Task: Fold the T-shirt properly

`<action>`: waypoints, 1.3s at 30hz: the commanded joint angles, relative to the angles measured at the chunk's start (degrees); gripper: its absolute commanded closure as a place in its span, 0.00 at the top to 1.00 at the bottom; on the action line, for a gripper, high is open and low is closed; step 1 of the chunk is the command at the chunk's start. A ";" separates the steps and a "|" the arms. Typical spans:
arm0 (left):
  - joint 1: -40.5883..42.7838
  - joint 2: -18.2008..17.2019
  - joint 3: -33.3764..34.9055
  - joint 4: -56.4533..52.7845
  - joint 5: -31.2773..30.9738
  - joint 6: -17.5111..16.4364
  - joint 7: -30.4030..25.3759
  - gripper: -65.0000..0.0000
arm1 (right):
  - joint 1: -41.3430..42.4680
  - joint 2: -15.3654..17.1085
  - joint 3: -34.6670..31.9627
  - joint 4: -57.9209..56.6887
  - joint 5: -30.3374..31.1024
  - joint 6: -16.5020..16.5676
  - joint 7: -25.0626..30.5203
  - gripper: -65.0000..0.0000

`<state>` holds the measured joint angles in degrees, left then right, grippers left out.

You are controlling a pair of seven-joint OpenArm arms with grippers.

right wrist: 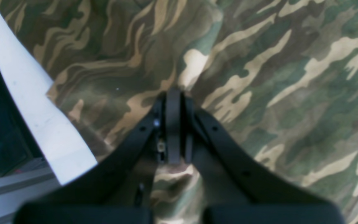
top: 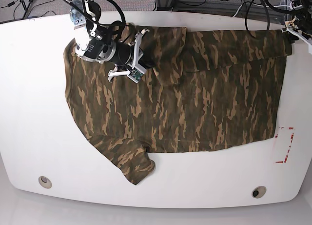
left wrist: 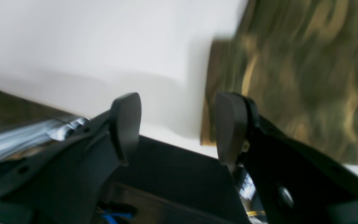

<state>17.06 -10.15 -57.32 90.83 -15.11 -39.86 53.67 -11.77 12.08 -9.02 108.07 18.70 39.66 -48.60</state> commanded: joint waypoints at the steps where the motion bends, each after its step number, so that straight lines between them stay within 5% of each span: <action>1: -1.45 -1.32 -0.13 -0.67 -1.28 -0.14 -1.49 0.55 | 0.12 0.10 0.09 1.25 1.04 0.34 1.08 0.00; 7: -2.69 -1.32 -0.04 -3.31 -1.28 -0.14 -1.49 0.66 | 0.03 0.01 0.09 1.33 1.04 0.34 1.17 0.00; 14: -2.60 -1.32 2.24 -3.22 -1.28 -0.14 -1.49 0.65 | 0.03 0.01 0.09 1.33 1.04 0.34 1.17 0.00; 26: -2.60 -1.06 3.65 -3.13 -1.28 -0.14 -1.49 0.30 | 0.03 -0.16 0.09 1.33 1.04 0.34 1.26 0.00; 39: -1.28 -1.32 3.65 1.96 -1.28 -0.14 -1.49 0.33 | 0.03 -0.16 0.09 1.33 1.30 0.34 1.26 0.00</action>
<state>15.27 -10.26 -53.45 91.20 -15.75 -39.92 53.08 -12.27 11.90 -9.06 108.07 18.70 39.66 -48.62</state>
